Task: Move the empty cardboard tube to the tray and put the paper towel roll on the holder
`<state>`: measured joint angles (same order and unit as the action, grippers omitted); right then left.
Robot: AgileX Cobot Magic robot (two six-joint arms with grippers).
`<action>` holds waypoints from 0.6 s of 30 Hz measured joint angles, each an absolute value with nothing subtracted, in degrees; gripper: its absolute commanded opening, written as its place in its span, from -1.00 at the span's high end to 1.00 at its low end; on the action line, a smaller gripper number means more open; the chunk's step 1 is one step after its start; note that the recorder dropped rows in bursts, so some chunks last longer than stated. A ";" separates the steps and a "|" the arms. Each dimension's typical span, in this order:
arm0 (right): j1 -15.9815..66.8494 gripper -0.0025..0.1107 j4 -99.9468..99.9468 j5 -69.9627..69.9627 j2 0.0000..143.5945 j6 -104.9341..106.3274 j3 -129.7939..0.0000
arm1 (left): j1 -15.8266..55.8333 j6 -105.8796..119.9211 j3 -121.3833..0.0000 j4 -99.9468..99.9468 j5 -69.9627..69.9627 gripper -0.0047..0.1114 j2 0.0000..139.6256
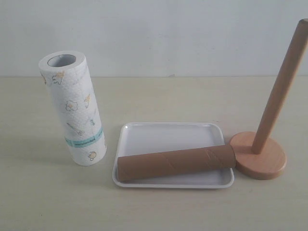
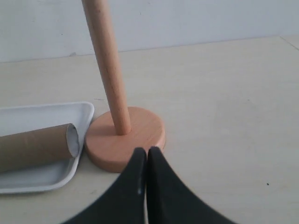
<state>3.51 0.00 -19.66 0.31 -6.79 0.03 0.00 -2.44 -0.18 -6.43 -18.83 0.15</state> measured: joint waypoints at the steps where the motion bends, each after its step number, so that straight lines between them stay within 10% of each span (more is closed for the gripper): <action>1: 3.51 0.96 2.06 -19.66 0.31 -5.21 0.03 | 0.00 -2.44 -0.18 -6.43 -18.83 0.85 0.15; 18: 3.51 0.96 4.03 -19.66 0.31 -4.63 0.03 | 0.00 -2.44 -0.18 -6.43 -18.83 0.85 0.15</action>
<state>3.51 4.03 -19.66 0.31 -4.63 0.03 0.00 -2.44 -0.18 -6.43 -18.83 0.15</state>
